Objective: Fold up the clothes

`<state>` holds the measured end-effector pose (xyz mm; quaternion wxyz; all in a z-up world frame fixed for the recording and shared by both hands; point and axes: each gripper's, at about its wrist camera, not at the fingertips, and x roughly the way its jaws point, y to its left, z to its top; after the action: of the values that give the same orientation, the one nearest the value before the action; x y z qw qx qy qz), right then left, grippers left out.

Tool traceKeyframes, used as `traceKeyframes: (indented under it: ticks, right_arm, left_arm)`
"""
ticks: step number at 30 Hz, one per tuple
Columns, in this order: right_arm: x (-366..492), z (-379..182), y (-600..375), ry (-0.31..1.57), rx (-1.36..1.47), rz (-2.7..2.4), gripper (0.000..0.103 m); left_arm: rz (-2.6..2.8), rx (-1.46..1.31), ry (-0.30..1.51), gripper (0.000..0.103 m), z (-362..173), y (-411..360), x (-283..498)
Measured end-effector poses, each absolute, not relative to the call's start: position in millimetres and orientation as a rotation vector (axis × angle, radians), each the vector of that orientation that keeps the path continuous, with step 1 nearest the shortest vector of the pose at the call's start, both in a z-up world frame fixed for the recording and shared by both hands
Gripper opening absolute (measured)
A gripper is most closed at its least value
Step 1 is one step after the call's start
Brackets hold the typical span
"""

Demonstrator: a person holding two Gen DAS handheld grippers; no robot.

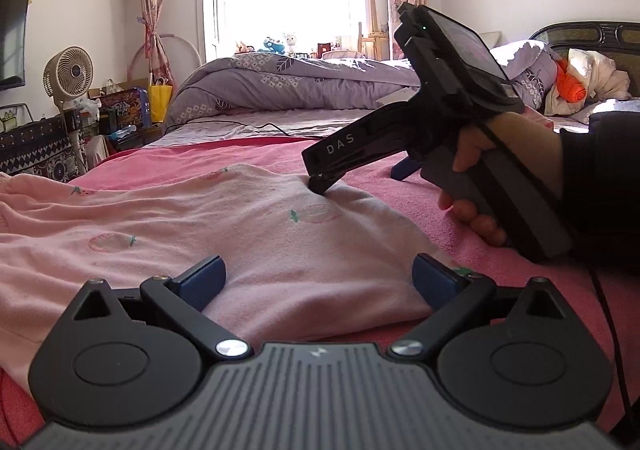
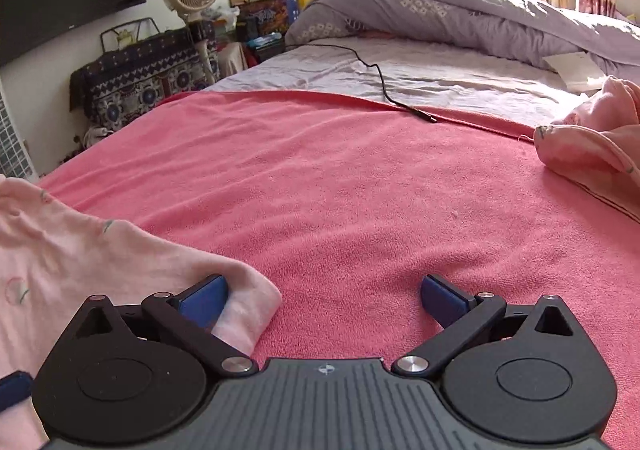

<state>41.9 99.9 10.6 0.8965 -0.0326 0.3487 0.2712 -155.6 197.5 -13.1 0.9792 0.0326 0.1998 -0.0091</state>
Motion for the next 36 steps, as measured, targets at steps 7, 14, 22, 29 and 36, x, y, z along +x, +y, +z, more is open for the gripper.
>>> traceKeyframes:
  ticks: [7, 14, 22, 29, 36]
  right_arm:
    - [32.7, 14.1, 32.9, 0.798, 0.243, 0.776, 0.103]
    - [0.0, 14.8, 10.9, 0.879, 0.374, 1.041, 0.103]
    - [12.0, 11.2, 36.0, 0.941, 0.501, 1.088, 0.103]
    - [10.0, 10.3, 40.7, 0.966, 0.522, 1.113, 0.097]
    - [15.8, 7.0, 54.4, 1.001, 0.515, 1.049, 0.084]
  left_arm:
    - [-0.01, 0.08, 0.441, 0.101, -9.1, 199.5, -190.1]
    - [0.03, 0.101, 0.466, 0.102, -4.5, 202.0, -204.4]
    - [0.114, 0.009, 0.47, 0.102, 3.0, 230.0, -212.2]
    - [0.162, -0.052, 0.459, 0.102, 6.8, 248.6, -217.4]
    - [0.19, -0.183, 0.455, 0.101, 7.3, 273.4, -213.4]
